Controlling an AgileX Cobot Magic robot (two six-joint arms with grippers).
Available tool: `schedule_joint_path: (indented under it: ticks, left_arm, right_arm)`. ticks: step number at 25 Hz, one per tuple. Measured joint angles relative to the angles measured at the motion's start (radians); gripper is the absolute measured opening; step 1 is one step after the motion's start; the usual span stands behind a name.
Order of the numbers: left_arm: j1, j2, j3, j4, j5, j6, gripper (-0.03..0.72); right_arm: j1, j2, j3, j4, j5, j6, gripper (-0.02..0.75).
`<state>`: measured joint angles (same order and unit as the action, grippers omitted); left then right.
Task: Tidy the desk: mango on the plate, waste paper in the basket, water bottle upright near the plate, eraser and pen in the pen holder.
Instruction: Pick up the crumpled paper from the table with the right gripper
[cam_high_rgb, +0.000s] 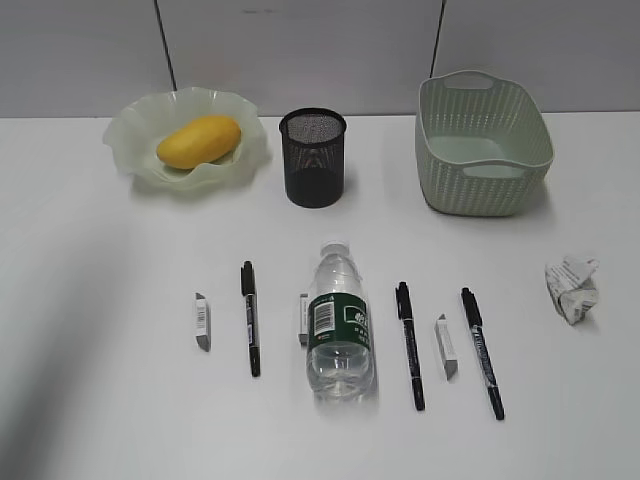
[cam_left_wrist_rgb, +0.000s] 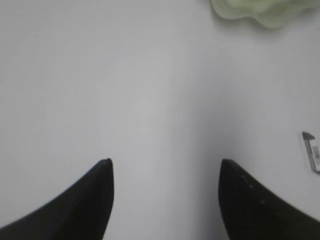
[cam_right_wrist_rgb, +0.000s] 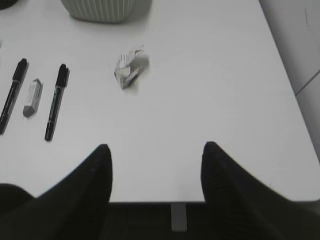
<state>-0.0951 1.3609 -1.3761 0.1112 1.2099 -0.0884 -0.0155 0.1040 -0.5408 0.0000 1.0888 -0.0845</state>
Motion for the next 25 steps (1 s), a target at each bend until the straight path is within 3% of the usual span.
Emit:
schedule_joint_path:
  ticks: [10,17,25]
  left_arm:
    - [0.005,-0.643,0.491,-0.035,-0.013,0.003,0.496]
    - [0.005,-1.032,0.626,-0.123,0.002,0.003,0.496]
    - [0.005,-1.298,0.711,-0.127,0.01,0.004,0.496]
  right_arm:
    - [0.0,0.575,-0.161,0.023,0.045,0.084,0.456]
    - [0.0,1.011,-0.255,0.099,-0.104,0.034,0.456]
    - [0.0,1.331,-0.393,0.201,-0.216,-0.033,0.456]
